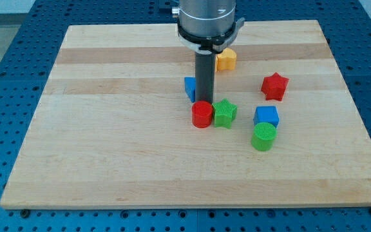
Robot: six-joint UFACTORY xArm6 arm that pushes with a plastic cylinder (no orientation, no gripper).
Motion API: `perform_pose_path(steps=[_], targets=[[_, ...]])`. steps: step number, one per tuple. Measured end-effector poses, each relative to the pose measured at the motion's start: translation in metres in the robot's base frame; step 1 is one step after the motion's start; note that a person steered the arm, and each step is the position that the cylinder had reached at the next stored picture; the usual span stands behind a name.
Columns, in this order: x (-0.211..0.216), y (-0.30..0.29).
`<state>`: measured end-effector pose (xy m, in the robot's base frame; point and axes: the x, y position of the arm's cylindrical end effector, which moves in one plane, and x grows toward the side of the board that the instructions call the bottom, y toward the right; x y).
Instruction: Slide the green star into the green circle
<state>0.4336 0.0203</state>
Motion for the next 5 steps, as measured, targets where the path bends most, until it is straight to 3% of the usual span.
perform_pose_path(steps=[5], targets=[[0.039, 0.058]])
